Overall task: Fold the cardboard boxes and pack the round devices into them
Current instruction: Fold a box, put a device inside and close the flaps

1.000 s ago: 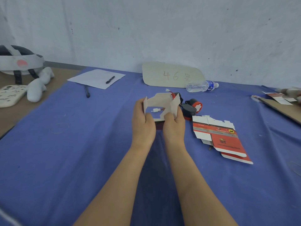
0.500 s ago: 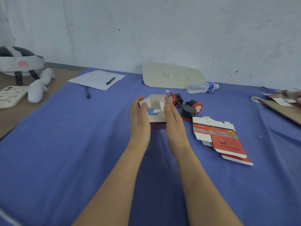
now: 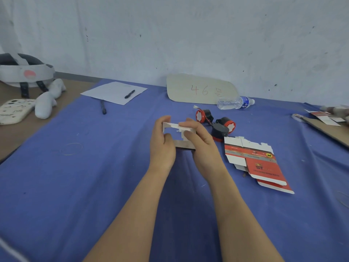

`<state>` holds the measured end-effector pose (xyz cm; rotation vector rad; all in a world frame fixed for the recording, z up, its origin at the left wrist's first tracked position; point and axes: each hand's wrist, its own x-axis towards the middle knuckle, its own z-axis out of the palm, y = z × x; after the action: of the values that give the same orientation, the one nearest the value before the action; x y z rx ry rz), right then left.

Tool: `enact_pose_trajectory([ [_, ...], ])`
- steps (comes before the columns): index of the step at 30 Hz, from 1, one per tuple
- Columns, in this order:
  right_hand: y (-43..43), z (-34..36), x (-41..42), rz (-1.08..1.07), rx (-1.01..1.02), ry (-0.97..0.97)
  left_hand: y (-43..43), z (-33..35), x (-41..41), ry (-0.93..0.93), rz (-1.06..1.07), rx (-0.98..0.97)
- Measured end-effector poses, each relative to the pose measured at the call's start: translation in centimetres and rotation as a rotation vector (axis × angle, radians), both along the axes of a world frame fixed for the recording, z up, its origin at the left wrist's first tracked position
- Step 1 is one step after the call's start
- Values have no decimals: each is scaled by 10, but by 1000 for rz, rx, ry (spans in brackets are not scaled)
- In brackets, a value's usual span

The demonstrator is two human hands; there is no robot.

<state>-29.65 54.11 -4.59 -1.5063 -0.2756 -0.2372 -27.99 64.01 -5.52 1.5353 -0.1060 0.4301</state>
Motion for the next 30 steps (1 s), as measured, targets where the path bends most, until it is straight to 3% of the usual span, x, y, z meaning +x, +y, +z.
enact_pose_trajectory([
  [4, -1, 2, -2, 88, -24, 38, 4, 6, -5, 15, -37, -117],
  [9, 0, -5, 4, -103, -205, -3, 2, 12, -10, 58, -129, -326],
  [16, 0, -8, 7, -259, -362, -85, -4, 10, -9, 26, -149, -274],
  [20, 4, -7, 6, -266, -225, -75, -5, 7, -4, 46, -21, -169],
  [23, 5, -4, 8, -401, -155, -102, -6, 7, -1, 198, 91, -52],
  [27, 5, -5, 8, -449, -123, -116, -2, 12, -3, 413, -103, -135],
  [30, 6, -6, 6, -442, -82, -122, 2, 15, -7, 389, -208, -216],
])
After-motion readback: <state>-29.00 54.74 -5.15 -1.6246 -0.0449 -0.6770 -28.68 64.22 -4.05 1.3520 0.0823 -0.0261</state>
